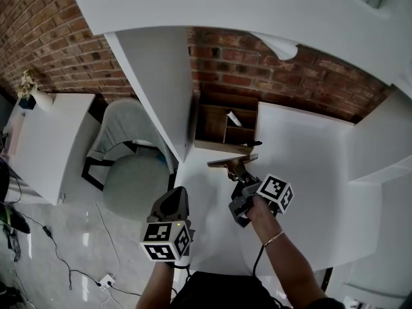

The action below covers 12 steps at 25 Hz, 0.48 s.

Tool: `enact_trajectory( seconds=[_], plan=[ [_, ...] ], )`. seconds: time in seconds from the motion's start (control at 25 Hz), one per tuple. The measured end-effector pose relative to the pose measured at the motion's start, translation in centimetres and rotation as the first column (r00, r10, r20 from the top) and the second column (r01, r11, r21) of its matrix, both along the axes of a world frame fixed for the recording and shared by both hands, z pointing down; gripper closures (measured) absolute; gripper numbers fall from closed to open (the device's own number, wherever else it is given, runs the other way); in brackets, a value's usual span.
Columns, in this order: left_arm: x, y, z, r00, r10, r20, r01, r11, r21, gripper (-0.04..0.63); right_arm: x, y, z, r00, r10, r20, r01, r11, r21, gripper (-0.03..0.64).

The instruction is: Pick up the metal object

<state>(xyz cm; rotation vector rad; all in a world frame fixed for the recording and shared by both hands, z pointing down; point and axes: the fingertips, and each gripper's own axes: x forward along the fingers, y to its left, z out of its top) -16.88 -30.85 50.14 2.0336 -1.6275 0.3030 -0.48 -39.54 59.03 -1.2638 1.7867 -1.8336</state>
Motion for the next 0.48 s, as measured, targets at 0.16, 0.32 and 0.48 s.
enact_trajectory(
  seconds=[0.16,0.32,0.48],
  plan=[
    [-0.7,0.3,0.1,1.000,-0.017,0.002,0.017,1.000,-0.010,0.586,-0.2,-0.2,0.0,1.000,0.009,0.016,-0.009,1.000,0.003,0.558],
    [-1.1,0.8,0.4,1.000,-0.031,-0.003,0.031,0.999,-0.019,0.586,-0.3,0.2,-0.1,1.000,-0.004,0.006,0.004,1.000,0.013,0.568],
    [-1.2,1.5,0.6,0.999,-0.033,-0.007,0.033,0.999,-0.026,0.586,-0.5,1.1,-0.6,1.000,-0.021,0.005,0.021,0.999,0.041,0.592]
  ],
)
